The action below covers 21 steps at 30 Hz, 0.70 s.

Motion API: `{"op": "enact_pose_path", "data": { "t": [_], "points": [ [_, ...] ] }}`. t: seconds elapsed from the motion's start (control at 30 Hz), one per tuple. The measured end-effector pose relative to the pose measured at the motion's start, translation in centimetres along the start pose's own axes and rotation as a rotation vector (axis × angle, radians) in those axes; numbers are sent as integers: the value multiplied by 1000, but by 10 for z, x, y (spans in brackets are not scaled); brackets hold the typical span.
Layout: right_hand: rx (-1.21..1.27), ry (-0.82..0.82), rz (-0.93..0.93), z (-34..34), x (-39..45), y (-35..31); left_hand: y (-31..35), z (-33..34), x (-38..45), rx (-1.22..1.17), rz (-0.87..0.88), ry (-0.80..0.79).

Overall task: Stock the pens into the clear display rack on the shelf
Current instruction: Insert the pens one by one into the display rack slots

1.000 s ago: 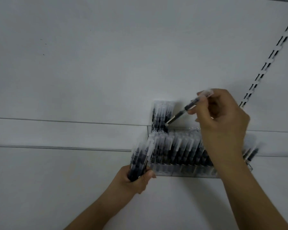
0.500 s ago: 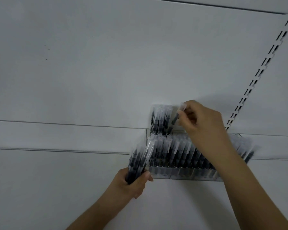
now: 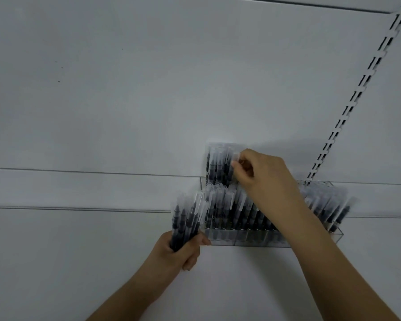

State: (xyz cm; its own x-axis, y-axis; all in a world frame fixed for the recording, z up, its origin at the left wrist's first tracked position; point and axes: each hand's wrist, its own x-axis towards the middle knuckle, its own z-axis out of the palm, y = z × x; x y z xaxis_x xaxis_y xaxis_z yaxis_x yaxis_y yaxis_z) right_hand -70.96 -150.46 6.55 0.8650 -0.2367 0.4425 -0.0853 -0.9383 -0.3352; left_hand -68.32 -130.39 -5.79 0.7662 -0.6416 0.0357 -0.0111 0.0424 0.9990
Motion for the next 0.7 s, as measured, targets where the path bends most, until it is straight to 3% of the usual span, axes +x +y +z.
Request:
{"op": "enact_pose_path", "data": {
  "t": [0.07,0.2,0.33,0.4,0.6,0.7],
  "points": [
    [-13,7,31,0,-5,1,0,0,0,9,13,-4],
    [77,212,3,1,-40,-9,0,0,0,-2,33,-25],
    [305,-3,-10,27,-76,-21,-1,-1,0,32,50,-56],
    [401,-33,2,39,-81,-19,0,-1,1,109,58,-85],
    [665,-2,65,16,-75,-15,-1,1,2,104,54,-60],
    [694,155,113,-9,-66,-14,-6,0,4,92,36,-9]
  ]
}}
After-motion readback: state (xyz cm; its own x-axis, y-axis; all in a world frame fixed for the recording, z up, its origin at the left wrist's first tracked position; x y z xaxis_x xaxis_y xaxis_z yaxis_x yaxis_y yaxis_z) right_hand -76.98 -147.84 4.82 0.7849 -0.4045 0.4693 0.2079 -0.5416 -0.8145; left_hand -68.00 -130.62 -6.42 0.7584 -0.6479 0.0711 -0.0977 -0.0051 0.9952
